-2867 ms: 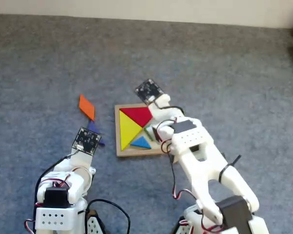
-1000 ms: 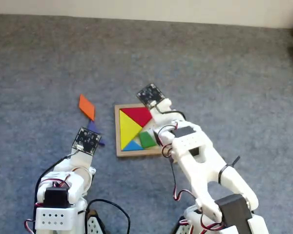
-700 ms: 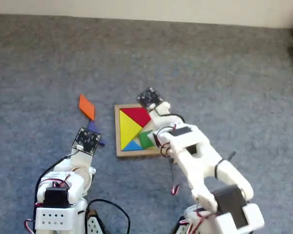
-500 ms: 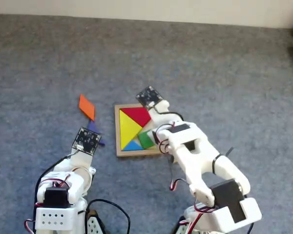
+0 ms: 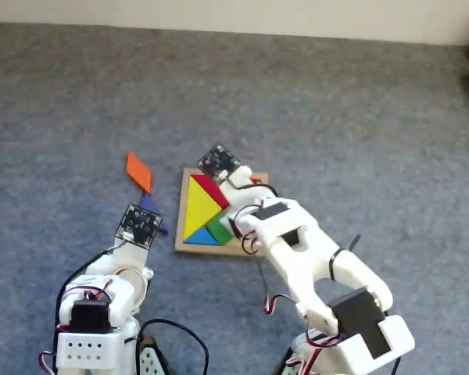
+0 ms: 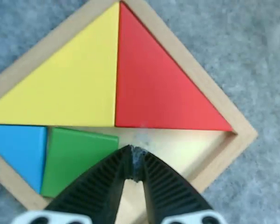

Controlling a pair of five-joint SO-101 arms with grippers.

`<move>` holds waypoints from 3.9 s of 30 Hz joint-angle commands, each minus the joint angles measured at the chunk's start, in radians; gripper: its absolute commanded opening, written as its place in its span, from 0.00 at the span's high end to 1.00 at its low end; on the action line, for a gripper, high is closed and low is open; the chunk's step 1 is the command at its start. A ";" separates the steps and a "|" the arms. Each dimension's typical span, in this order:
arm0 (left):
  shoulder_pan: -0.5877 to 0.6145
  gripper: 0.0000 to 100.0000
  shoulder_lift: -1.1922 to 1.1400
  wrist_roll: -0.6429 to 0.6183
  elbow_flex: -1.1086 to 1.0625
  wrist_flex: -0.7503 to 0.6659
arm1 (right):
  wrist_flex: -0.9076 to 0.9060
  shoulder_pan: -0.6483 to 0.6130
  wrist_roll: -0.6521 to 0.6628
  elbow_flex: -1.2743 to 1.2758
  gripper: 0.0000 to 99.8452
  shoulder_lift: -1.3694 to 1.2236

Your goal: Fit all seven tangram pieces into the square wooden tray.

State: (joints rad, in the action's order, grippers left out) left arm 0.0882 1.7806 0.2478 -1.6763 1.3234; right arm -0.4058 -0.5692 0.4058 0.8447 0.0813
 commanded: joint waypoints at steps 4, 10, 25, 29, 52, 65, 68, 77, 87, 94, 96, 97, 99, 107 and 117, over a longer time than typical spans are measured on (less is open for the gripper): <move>0.010 1.00 0.035 -0.011 -0.021 0.005 | -0.045 -0.001 -0.012 -0.004 0.98 0.263; 0.010 1.00 0.035 -0.011 -0.021 0.005 | -0.262 0.130 -0.160 0.024 0.98 0.450; 0.010 1.00 0.035 -0.011 -0.021 0.005 | -0.590 0.239 -0.663 -0.170 0.74 0.487; 0.010 1.00 0.035 -0.011 -0.021 0.005 | -0.584 0.242 -0.732 -0.171 0.74 0.469; 0.010 1.00 0.035 -0.011 -0.021 0.005 | -0.687 0.243 -1.120 -0.417 0.74 -0.127; 0.010 1.00 0.035 -0.011 -0.021 0.005 | -1.041 0.239 -1.237 -0.665 0.74 -0.125; 0.010 1.00 0.035 -0.011 -0.021 0.005 | -1.055 0.237 -1.278 -0.711 0.74 -0.133; 0.010 1.00 0.035 -0.011 -0.021 0.005 | -0.829 0.211 -1.329 -0.499 0.74 -0.134; 0.010 1.00 0.035 -0.011 -0.021 0.005 | -0.763 0.214 -1.327 -0.398 0.74 -0.136; 0.010 1.00 0.035 -0.011 -0.021 0.005 | -0.717 0.216 -1.326 -0.395 0.74 -0.194; 0.010 1.00 0.035 -0.011 -0.021 0.005 | -0.734 0.216 -1.326 -0.398 0.74 -0.248; 0.010 1.00 0.035 -0.011 -0.021 0.005 | -0.739 0.216 -1.326 -0.401 0.74 -0.274; 0.010 1.00 0.035 -0.011 -0.021 0.005 | -0.751 0.216 -1.327 -0.435 0.74 -0.318; 0.010 1.00 0.035 -0.011 -0.021 0.005 | -0.918 0.217 -1.332 -0.567 0.74 -0.352; 0.010 1.00 0.035 -0.011 -0.021 0.005 | -0.964 0.217 -1.326 -0.572 0.74 -0.349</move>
State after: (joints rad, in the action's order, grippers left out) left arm 0.0882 1.7806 0.2478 -1.6763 1.3234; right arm -1.3172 -0.3437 -0.9183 0.3061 -0.2716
